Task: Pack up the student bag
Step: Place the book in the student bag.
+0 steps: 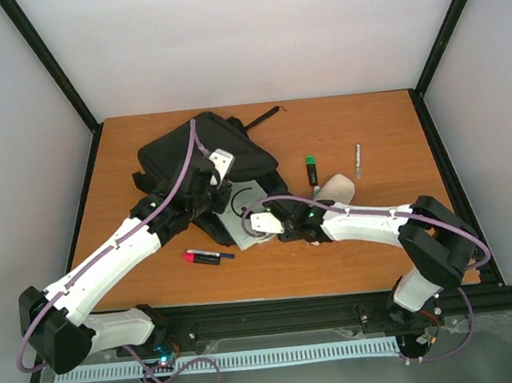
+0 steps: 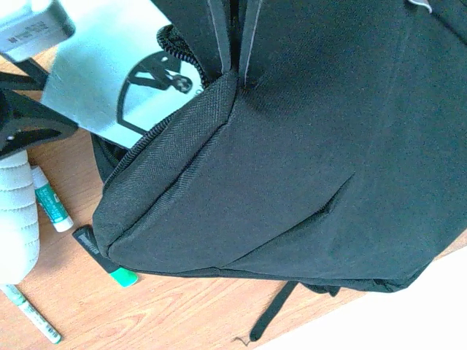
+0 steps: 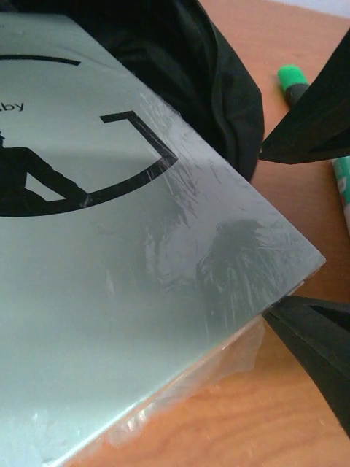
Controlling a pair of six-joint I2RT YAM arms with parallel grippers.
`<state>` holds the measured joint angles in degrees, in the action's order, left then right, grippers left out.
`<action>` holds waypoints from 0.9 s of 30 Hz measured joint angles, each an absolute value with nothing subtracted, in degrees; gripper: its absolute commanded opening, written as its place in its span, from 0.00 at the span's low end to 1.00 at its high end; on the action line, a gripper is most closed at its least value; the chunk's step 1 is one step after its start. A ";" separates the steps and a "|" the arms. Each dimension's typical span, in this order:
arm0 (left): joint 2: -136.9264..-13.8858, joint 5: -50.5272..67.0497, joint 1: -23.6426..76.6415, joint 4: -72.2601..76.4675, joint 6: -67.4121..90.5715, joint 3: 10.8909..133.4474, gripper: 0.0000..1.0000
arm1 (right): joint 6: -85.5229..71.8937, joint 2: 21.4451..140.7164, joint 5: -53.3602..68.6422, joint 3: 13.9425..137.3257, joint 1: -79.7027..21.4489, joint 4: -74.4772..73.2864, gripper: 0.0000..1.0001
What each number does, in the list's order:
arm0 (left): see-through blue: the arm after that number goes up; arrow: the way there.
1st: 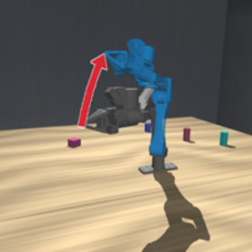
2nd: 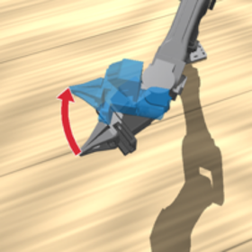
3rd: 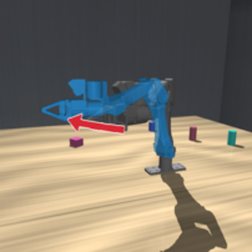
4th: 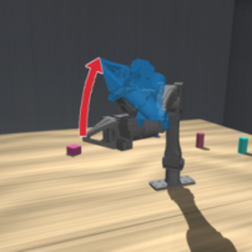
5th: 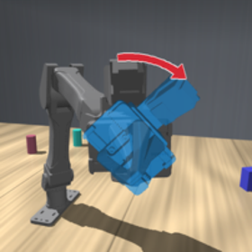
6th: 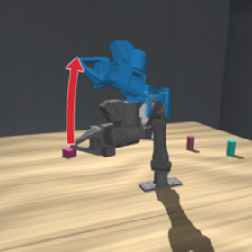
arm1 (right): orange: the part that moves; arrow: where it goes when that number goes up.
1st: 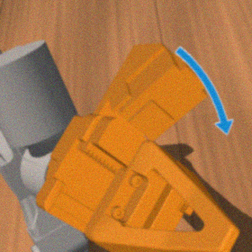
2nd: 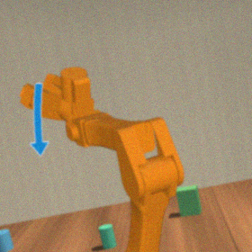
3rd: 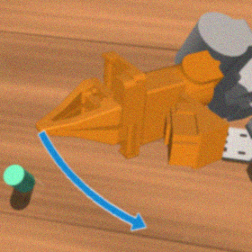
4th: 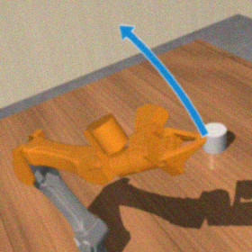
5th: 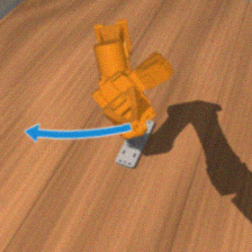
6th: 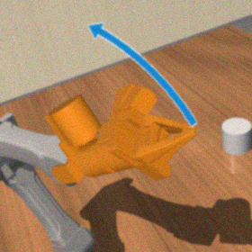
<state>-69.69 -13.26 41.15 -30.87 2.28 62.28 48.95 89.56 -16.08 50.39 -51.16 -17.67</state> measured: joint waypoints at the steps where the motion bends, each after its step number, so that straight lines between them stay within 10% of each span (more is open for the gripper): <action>1: -69.69 -13.10 41.12 -30.87 2.28 62.28 0.01 | 49.84 90.00 -16.80 50.43 -51.16 -16.38 0.50; 19: -69.69 -11.86 41.12 -30.87 2.28 62.28 0.01 | 49.69 96.62 -16.75 56.64 -51.16 -11.86 0.50; 27: -69.69 -11.55 41.12 -30.87 2.28 62.28 0.01 | 51.59 93.56 -10.20 56.64 -51.16 -15.66 0.20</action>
<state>-69.69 -11.55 41.12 -30.87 2.28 62.28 51.59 93.56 -10.20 56.64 -51.16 -15.66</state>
